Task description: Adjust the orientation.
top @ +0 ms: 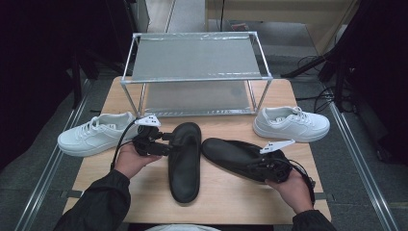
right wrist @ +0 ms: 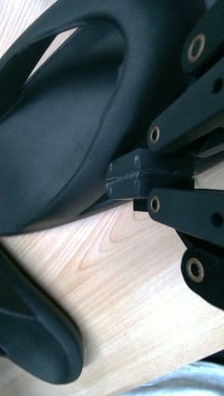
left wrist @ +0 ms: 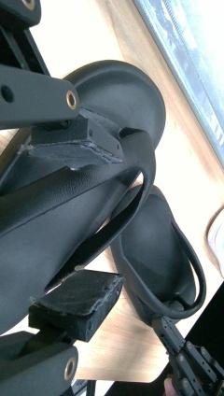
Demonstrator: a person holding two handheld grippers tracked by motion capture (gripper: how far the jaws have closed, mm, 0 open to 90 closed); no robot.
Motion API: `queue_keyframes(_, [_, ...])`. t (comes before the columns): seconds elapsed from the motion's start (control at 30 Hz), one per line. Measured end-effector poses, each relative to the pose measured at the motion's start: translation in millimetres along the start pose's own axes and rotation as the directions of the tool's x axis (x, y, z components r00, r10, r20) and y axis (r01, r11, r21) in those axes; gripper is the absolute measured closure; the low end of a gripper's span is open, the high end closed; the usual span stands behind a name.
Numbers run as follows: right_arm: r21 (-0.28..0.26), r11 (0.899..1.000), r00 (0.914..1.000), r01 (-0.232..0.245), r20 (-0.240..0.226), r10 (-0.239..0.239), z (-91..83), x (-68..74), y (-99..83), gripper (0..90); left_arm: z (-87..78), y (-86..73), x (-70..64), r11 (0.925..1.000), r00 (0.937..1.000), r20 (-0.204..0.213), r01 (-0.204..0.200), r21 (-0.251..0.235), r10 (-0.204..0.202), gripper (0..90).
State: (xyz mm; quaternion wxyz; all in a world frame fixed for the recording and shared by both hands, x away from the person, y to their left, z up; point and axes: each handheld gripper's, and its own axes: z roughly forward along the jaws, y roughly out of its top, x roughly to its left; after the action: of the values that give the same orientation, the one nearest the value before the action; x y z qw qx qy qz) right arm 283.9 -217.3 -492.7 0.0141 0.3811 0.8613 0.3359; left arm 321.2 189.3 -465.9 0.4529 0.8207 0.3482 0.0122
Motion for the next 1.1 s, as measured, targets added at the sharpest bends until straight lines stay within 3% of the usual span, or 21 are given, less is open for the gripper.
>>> queue_keyframes(0.2, [-0.001,0.999,0.9968,-0.049,0.063,0.049,-4.8,-9.7,-1.8,90.0,-1.1,-0.1,0.0,1.0000,1.0000,-0.005,0.003,-0.006,-0.003,36.5])
queue_keyframes(0.4, [-0.105,0.994,0.9989,-0.044,0.014,0.046,-3.0,2.0,13.7,90.0,-0.9,-0.4,-0.3,1.0000,1.0000,-0.007,0.004,0.001,-0.004,36.4])
queue_keyframes(0.63, [-0.133,0.991,1.0000,-0.008,-0.005,0.007,22.0,13.8,39.7,90.0,-5.5,-6.2,-1.6,1.0000,0.9998,-0.016,0.008,0.001,-0.008,36.4])
queue_keyframes(0.8, [-0.116,0.993,0.9998,-0.005,-0.017,0.003,38.5,15.4,50.4,90.0,-10.8,-12.1,-1.8,0.9999,0.9994,-0.029,0.017,-0.003,-0.017,36.4])
queue_keyframes(1.1, [-0.034,0.999,0.9994,0.027,-0.021,-0.028,64.9,20.5,61.5,90.0,-21.3,-20.2,-0.3,0.9991,0.9979,-0.052,0.037,-0.018,-0.038,36.4])
